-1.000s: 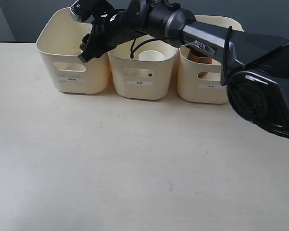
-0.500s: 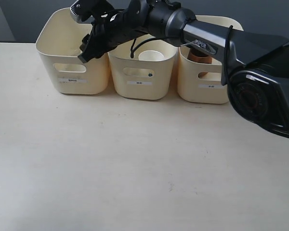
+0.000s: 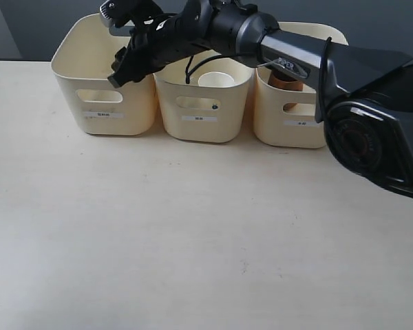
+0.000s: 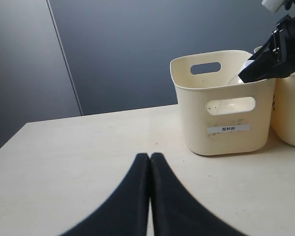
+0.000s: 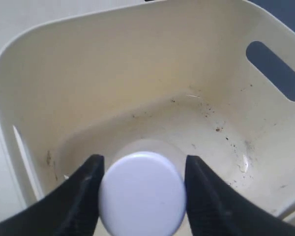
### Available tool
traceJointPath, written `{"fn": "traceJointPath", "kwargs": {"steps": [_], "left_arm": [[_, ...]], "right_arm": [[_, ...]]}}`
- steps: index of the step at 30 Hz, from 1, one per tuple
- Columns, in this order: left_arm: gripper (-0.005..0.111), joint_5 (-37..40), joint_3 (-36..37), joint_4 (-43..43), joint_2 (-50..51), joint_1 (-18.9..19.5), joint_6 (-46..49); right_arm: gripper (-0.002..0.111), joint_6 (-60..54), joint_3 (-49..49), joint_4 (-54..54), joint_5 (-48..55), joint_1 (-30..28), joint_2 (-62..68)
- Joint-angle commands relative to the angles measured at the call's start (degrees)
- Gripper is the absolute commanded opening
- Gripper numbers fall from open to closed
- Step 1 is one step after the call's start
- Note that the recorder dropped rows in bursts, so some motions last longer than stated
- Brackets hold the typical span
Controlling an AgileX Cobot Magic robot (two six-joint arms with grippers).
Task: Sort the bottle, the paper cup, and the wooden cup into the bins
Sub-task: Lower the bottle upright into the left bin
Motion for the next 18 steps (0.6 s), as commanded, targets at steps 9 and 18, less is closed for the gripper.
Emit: {"fn": "traceJointPath", "kwargs": {"steps": [9, 18], "left_arm": [[0.000, -0.40, 0.10, 0.00, -0.28, 0.03, -0.08], [0.000, -0.40, 0.10, 0.00, -0.28, 0.03, -0.08]], "right_arm": [[0.040, -0.15, -0.08, 1.53, 2.86, -0.21, -2.57], [0.061, 0.01, -0.08, 1.74, 5.15, -0.21, -2.47]]}}
